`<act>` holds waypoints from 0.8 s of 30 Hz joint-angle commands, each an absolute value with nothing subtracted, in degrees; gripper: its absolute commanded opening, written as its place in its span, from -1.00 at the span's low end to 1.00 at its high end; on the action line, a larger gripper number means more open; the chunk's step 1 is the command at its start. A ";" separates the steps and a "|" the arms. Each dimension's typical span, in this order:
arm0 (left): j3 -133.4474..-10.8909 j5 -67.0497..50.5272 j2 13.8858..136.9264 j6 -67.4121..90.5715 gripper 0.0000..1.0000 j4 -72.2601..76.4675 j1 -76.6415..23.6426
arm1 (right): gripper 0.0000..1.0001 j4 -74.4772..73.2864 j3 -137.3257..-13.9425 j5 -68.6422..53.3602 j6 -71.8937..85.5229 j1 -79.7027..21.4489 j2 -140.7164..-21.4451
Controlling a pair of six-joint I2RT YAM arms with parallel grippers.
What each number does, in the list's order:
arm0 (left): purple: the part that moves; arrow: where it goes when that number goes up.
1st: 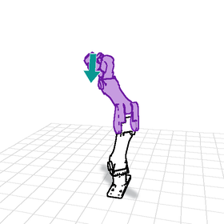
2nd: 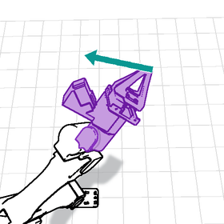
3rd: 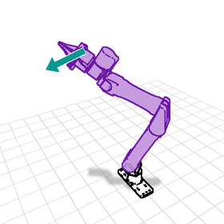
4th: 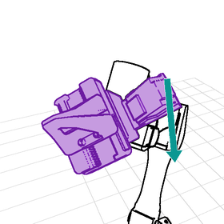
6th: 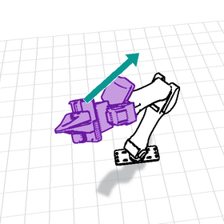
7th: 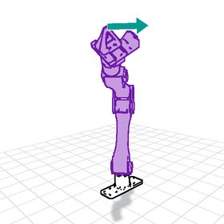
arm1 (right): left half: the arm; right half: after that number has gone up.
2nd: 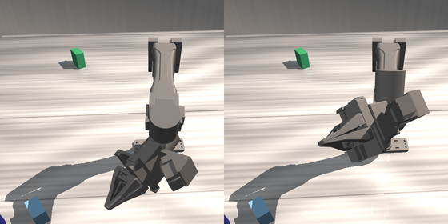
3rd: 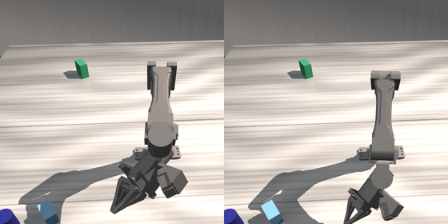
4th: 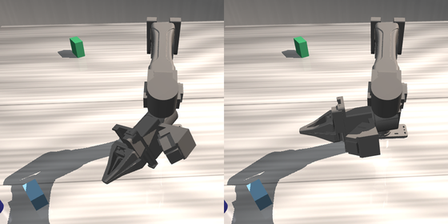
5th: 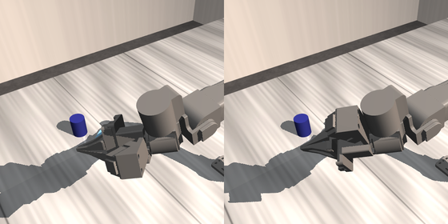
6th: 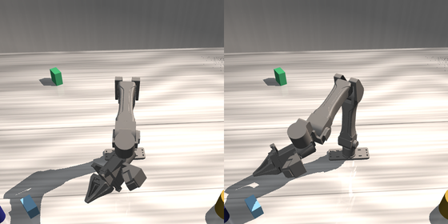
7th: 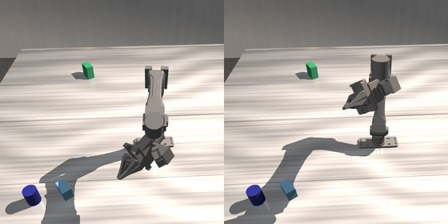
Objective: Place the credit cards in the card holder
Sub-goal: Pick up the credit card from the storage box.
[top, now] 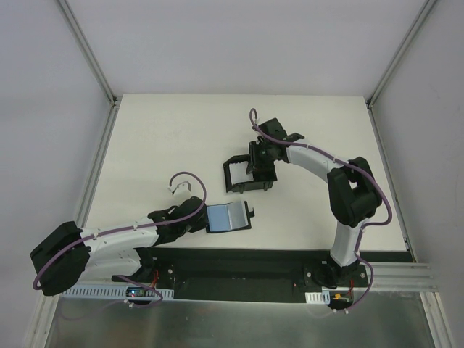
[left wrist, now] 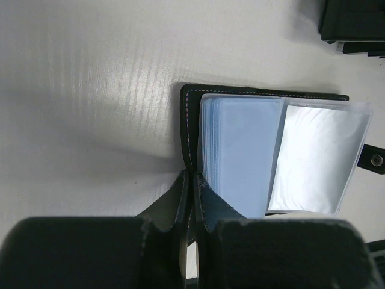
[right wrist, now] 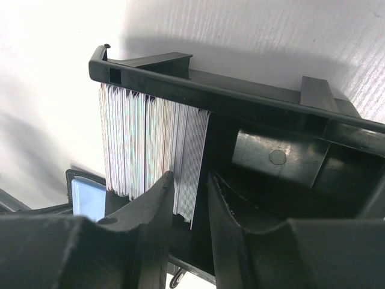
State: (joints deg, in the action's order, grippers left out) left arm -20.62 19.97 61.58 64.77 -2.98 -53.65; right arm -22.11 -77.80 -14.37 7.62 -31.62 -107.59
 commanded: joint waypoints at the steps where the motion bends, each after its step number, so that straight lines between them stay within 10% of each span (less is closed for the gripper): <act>1: -21.27 19.42 62.05 63.37 -1.00 -2.81 -53.70 | -0.44 -21.62 -79.89 -16.00 7.38 -31.91 -105.73; 24: -21.53 19.07 62.93 63.28 -1.00 -2.55 -53.70 | -0.78 -22.24 -79.63 -15.56 6.86 -31.99 -104.06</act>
State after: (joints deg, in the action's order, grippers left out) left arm -20.62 19.84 62.41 63.90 -1.98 -53.65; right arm -22.11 -77.84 -14.66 7.40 -31.62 -107.33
